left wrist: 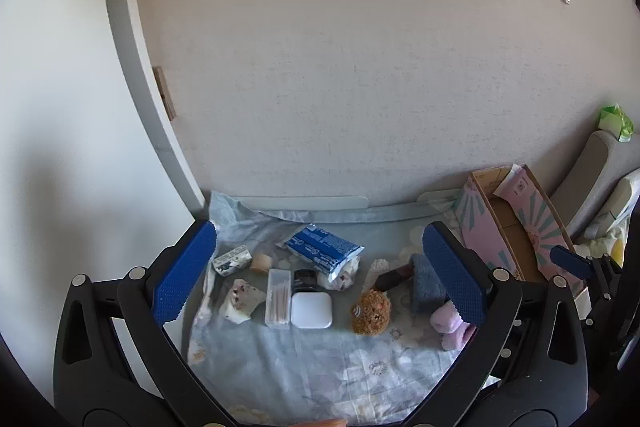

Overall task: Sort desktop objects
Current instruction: 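Move both tools down toward the objects on the cloth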

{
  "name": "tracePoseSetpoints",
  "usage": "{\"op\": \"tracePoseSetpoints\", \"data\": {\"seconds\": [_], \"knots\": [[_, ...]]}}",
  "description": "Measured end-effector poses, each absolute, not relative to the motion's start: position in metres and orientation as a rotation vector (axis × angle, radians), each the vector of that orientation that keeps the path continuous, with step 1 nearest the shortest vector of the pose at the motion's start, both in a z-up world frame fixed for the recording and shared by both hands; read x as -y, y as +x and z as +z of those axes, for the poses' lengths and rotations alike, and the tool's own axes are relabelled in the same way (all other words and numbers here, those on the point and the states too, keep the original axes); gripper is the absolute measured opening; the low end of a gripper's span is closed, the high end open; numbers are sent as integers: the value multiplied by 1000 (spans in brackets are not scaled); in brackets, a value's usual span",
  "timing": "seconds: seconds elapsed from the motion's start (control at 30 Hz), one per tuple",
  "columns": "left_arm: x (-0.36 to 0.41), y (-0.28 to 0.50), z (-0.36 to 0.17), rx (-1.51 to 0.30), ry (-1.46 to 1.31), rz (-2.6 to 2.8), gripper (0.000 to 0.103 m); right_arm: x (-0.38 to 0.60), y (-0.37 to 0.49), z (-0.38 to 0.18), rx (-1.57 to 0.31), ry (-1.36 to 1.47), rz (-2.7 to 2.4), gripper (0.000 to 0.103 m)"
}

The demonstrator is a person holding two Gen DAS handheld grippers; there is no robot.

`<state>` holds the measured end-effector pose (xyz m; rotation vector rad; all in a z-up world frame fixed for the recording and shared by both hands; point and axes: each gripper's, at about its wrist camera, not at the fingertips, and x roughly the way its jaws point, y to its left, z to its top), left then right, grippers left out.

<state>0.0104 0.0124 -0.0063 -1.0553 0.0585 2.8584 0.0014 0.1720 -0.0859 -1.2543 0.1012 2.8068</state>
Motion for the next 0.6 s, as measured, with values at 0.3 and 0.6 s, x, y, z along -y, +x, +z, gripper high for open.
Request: {"op": "tracePoseSetpoints", "data": {"seconds": [0.3, 0.6], "knots": [[2, 7, -17, 19, -1142, 2845, 103, -171, 2, -87, -102, -1262, 2804, 103], [3, 7, -20, 28, -1149, 2835, 103, -169, 2, -88, -87, -1276, 2802, 103]]}}
